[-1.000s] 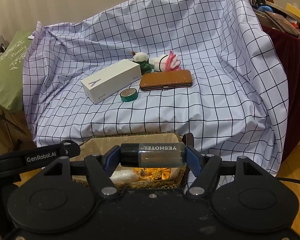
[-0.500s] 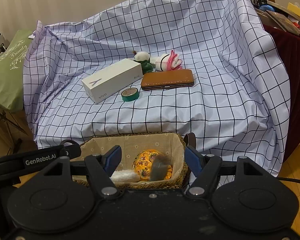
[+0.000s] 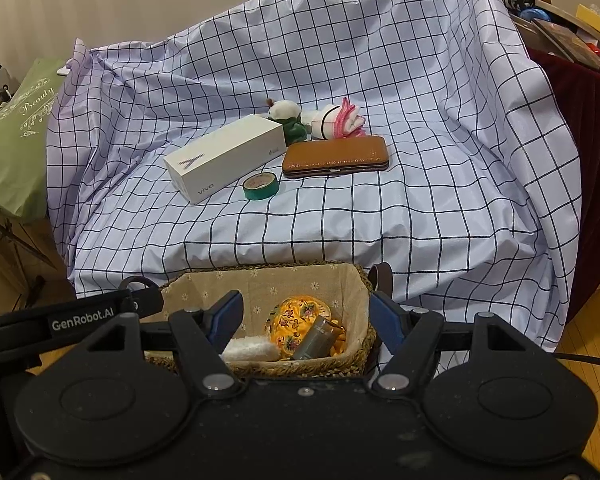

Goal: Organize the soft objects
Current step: 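Move both grippers back from the basket toward the items on the sheet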

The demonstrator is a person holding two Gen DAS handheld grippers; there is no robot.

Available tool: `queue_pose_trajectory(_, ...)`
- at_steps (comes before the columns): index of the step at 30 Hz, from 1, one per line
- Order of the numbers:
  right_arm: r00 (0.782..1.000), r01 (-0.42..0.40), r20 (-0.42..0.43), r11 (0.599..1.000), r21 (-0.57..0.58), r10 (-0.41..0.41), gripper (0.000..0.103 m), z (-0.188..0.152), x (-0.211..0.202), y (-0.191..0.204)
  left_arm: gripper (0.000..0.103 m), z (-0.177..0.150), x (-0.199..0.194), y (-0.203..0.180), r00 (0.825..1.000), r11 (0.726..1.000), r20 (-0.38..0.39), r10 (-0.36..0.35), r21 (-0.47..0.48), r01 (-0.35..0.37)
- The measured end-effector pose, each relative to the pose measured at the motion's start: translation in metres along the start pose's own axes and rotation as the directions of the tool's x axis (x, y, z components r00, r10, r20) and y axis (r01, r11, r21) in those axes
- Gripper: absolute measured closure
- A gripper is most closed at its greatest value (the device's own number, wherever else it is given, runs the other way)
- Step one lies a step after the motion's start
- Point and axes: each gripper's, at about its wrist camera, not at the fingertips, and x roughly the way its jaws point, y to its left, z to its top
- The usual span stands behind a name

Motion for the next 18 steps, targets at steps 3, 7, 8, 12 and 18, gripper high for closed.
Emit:
queue_pose_trajectory(3,1.000,0.001,-0.002,1.000,0.001,-0.001,0.034,0.0000,0.0003,-0.0005,0.040,0.0001,-0.0002,-0.0006,1.000,1.000,0.001,0.004,0.007,-0.004)
queue_pose_trajectory(7,1.000,0.005,-0.005,1.000,0.004,-0.005,0.034,-0.0003,0.0005,-0.0014,0.040,0.0007,-0.0005,-0.0021,1.000,1.000,0.003,0.009,0.018,-0.009)
queue_pose_trajectory(8,1.000,0.006,-0.006,1.000,0.004,-0.006,0.034,0.0003,0.0008,-0.0020,0.039,0.0007,-0.0006,-0.0023,1.000,1.000,0.004,0.010,0.020,-0.010)
queue_pose_trajectory(12,1.000,0.009,-0.009,1.000,0.007,-0.009,0.033,0.0002,0.0009,-0.0028,0.035,0.0003,-0.0021,-0.0039,1.000,0.999,0.011,0.016,0.031,-0.016)
queue_pose_trajectory(18,1.000,0.015,-0.014,1.000,0.012,-0.014,0.033,0.0004,0.0018,-0.0044,0.034,-0.0001,-0.0028,-0.0076,1.000,0.998,0.018,0.021,0.054,-0.022)
